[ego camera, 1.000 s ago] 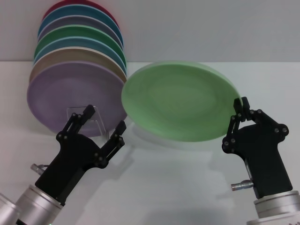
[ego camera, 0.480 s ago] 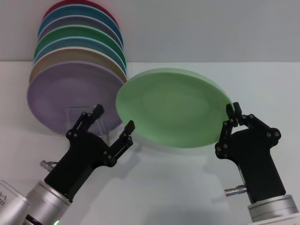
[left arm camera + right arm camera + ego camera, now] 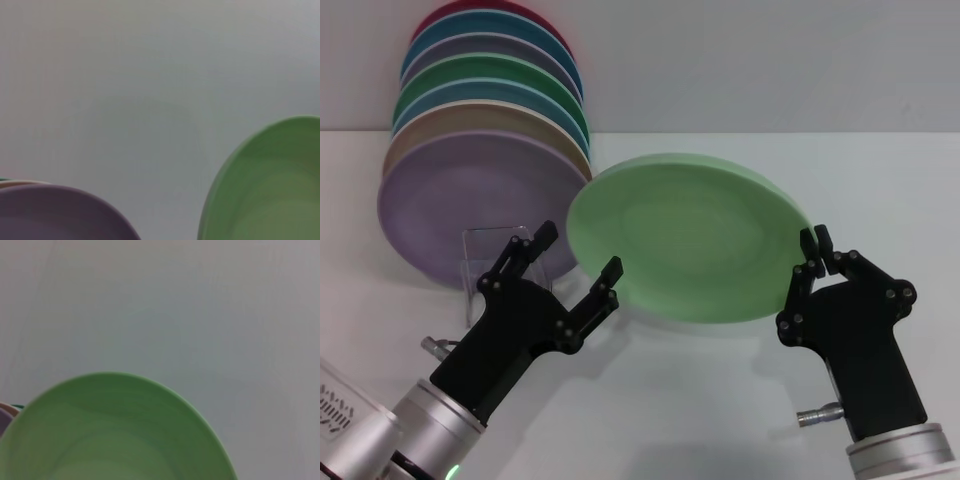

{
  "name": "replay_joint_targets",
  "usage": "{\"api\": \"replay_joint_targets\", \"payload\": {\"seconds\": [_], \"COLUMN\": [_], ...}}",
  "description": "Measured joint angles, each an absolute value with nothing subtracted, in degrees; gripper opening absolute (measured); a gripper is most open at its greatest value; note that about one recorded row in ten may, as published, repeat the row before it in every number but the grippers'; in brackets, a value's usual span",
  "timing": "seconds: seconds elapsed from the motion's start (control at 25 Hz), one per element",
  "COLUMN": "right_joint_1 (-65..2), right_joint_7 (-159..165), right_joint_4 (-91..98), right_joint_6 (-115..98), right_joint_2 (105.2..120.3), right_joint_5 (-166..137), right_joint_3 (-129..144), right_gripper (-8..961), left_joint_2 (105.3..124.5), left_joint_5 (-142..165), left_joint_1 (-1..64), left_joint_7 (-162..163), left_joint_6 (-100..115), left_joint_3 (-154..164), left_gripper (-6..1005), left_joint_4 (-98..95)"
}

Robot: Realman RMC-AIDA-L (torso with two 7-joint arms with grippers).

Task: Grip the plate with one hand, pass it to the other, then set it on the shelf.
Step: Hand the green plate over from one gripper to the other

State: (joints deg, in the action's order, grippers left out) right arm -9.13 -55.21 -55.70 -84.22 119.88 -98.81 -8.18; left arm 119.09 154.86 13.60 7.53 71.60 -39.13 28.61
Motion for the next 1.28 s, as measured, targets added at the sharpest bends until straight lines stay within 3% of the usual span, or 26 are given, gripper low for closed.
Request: {"api": "replay_joint_targets", "payload": {"seconds": [0.68,0.92,1.28], "right_joint_1": [-8.8,-8.6,-8.6], "right_joint_7": [-55.9,-55.9,-55.9], "right_joint_4": [-56.1,-56.2,-56.2], "right_joint_6": [-84.6,-84.6,-84.5], "right_joint_2": [119.79,119.71,119.64], "right_joint_5": [-98.7,-98.7,-98.7], "right_joint_3": [-6.8,-6.8,-6.8], "right_gripper": [18,18,18], "left_joint_2": [119.09,119.09,119.09], "left_joint_5": [154.8,154.8,154.7], "left_joint_1": [16.0,16.0,16.0], "left_joint_7": [7.6,7.5,7.4], "left_joint_6": [70.1,70.0,70.0], "left_joint_3": [-39.7,-39.8,-40.3], "left_gripper": [783,683,359], "left_joint_4": [28.3,28.2,28.0]}}
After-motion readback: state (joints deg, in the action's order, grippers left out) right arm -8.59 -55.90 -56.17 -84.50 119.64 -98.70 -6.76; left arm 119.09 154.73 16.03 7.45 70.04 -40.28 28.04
